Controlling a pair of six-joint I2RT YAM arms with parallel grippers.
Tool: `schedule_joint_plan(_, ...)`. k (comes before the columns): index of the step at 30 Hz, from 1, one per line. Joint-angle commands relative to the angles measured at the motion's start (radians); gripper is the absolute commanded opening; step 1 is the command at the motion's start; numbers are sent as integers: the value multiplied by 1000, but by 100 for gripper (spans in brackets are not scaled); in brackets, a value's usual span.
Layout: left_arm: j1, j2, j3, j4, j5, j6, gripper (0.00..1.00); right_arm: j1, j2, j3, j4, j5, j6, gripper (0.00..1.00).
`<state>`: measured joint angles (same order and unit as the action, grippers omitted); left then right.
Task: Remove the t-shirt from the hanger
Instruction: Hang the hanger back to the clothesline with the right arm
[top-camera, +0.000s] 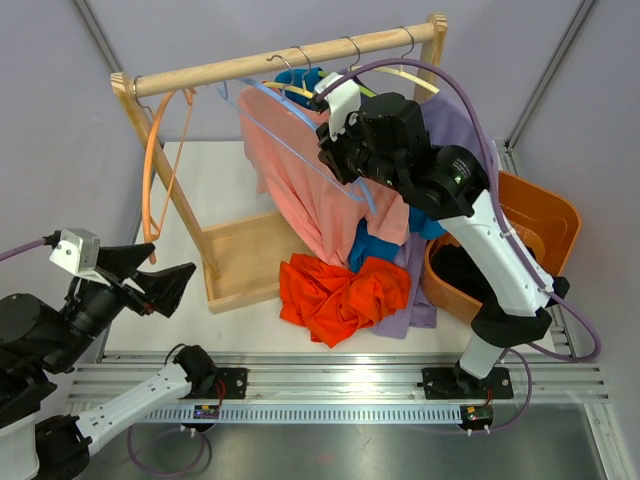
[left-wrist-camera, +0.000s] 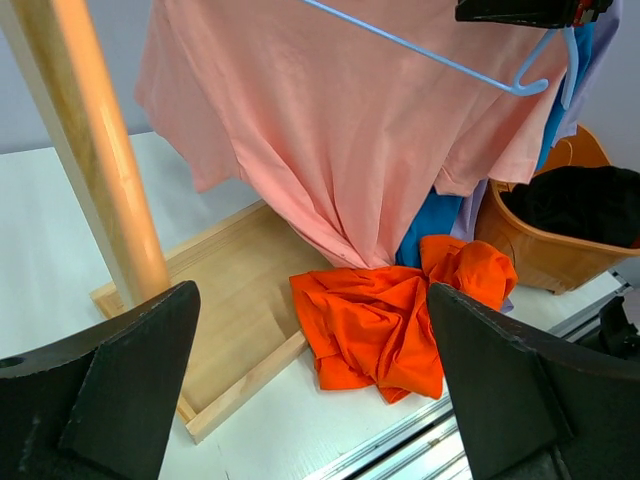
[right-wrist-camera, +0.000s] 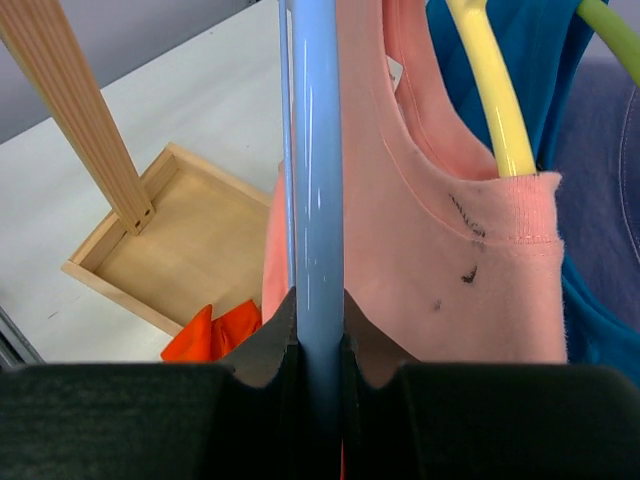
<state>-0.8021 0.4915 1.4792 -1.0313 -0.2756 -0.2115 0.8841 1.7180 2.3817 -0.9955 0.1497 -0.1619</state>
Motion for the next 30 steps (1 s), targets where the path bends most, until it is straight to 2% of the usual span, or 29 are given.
schedule_joint_plan(1,3,-16,-20,40,-30,-23,99,38,9,62,116,93,-1,0)
schedule_joint_plan(9,3,-24,-62,66,-11,-26,99,67,195,306,20,162,47,0)
schedule_joint_plan(25,3,-97,-154,97,-14,-52,99,191,290,292,136,189,21,0)
schedule_joint_plan(30,3,-122,-169,96,-16,-68,99,193,318,303,184,206,35,0)
